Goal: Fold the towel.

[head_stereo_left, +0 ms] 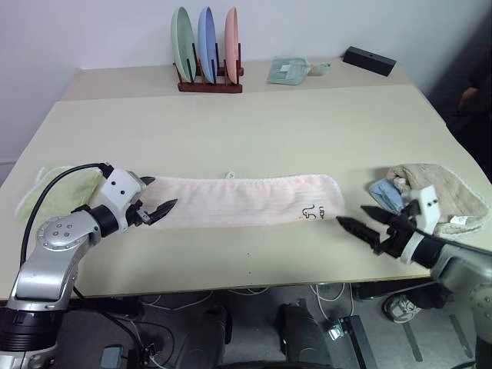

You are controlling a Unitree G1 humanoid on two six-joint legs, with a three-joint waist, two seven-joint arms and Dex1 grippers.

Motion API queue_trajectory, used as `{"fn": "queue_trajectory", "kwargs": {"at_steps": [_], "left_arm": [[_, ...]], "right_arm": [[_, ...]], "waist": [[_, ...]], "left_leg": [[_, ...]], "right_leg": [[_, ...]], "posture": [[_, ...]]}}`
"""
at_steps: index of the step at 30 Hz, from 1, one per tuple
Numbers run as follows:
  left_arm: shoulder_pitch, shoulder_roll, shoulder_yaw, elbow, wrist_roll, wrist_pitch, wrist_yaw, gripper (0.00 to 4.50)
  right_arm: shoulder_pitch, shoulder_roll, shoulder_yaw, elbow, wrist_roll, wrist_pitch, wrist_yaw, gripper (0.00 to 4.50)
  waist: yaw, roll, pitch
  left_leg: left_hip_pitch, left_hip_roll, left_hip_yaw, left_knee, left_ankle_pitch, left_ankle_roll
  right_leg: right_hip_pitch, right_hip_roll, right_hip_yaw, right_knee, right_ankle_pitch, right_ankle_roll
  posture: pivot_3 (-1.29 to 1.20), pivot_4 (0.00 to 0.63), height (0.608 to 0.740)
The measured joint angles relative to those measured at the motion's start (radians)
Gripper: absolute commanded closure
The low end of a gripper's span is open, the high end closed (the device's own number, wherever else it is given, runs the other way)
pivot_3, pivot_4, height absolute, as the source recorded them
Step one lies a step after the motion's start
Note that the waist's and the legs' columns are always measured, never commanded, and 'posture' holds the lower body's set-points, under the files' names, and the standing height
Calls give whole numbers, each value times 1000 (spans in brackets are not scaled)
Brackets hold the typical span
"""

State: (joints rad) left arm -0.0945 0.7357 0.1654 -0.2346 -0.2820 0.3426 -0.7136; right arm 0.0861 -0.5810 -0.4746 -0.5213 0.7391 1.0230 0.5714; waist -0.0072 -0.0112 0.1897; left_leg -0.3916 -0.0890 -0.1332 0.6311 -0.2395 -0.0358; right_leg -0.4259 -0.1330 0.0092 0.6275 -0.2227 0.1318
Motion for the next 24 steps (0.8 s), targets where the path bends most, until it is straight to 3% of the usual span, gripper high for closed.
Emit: {"fn": "queue_trajectory", "kwargs": {"at_steps": [8,12,22,24], "left_arm": [[-10,-7,-47,-40,-9,-1,-62,665],[-6,-102,-212,-226,-76,29,-106,665],[-29,-146,-319,-272,-78,84,-91,665],[-31,-145,-319,-272,-79,86,-92,665]], "right_arm": [[54,102,-54,-44,245,167,-162,39],[-3,230,-61,-41,336,216,-381,39],[-235,426,-95,136,482,155,-834,39],[-266,444,-94,171,501,129,-880,565]], "waist": [[-1,-1,0],[-1,-1,-1],[-6,-1,-3],[-8,-1,-3]], "left_leg": [[0,0,-1,-1,-1,1],[0,0,-2,0,-1,1],[1,1,0,-1,0,1],[2,1,0,0,0,1]], "right_leg": [[0,0,0,-1,0,0],[0,0,1,-1,0,0],[1,4,3,-1,0,0],[1,4,3,-1,0,0]], "posture": [[0,150,740],[0,150,740],[0,150,740],[0,150,740]]}}
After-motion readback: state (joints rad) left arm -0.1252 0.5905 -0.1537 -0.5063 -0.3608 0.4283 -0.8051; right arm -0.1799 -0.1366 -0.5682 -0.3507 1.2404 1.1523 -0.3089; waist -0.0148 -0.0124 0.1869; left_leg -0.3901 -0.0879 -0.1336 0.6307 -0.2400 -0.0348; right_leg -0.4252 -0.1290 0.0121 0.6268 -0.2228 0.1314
